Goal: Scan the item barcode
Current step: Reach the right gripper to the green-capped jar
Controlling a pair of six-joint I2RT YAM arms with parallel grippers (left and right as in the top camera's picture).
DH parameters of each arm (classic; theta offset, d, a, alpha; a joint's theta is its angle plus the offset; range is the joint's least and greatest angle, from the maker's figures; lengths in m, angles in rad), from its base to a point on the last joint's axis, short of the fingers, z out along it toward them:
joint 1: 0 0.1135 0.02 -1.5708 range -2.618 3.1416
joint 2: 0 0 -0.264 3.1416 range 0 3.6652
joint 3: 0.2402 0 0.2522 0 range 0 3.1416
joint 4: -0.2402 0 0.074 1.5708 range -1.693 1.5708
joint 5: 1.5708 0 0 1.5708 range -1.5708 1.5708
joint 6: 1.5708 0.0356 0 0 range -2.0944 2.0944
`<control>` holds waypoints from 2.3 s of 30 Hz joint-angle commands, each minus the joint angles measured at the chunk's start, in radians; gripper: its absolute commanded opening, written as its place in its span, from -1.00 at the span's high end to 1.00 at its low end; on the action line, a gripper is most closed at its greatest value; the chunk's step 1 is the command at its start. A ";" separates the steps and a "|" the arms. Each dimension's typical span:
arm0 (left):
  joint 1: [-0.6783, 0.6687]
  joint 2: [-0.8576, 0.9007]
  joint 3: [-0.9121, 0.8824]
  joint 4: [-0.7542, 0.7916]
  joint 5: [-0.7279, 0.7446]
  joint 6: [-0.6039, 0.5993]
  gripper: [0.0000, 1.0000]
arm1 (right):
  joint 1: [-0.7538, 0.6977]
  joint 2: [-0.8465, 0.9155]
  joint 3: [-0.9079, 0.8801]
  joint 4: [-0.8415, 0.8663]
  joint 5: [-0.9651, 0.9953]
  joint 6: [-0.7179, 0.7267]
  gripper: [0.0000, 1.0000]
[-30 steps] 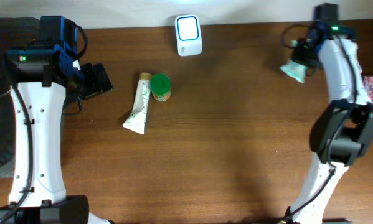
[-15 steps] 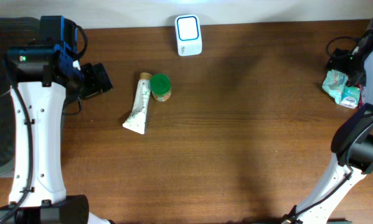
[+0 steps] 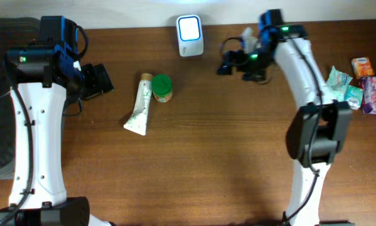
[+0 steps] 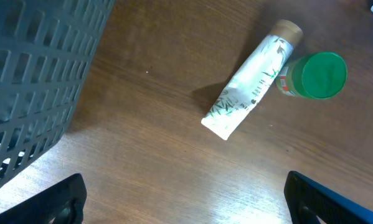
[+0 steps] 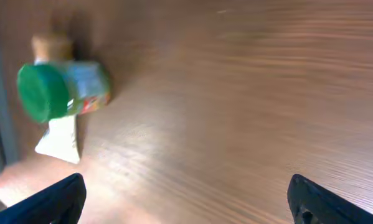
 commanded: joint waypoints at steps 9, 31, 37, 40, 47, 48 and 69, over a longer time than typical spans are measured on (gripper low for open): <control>0.007 -0.018 0.000 -0.001 -0.008 -0.005 -0.98 | 0.238 -0.026 0.002 0.090 -0.018 0.003 -0.97; 0.007 -0.018 0.000 -0.001 -0.008 -0.005 -0.98 | 0.449 -0.013 0.002 0.444 0.425 0.097 -0.98; 0.007 -0.018 0.000 -0.001 -0.008 -0.005 -0.98 | 0.456 0.025 0.001 0.456 0.425 0.374 -0.97; 0.007 -0.018 0.000 -0.001 -0.008 -0.005 -0.98 | 0.456 0.027 0.001 0.460 0.409 0.449 -0.97; 0.007 -0.018 0.000 -0.001 -0.008 -0.005 -0.98 | 0.471 0.041 0.001 0.420 0.387 0.283 -0.97; 0.007 -0.018 0.000 -0.001 -0.008 -0.005 -0.98 | 0.474 0.041 0.001 0.418 0.408 0.284 -0.97; 0.007 -0.018 0.000 -0.001 -0.008 -0.005 -0.98 | 0.527 0.173 0.000 0.509 0.537 0.267 -0.71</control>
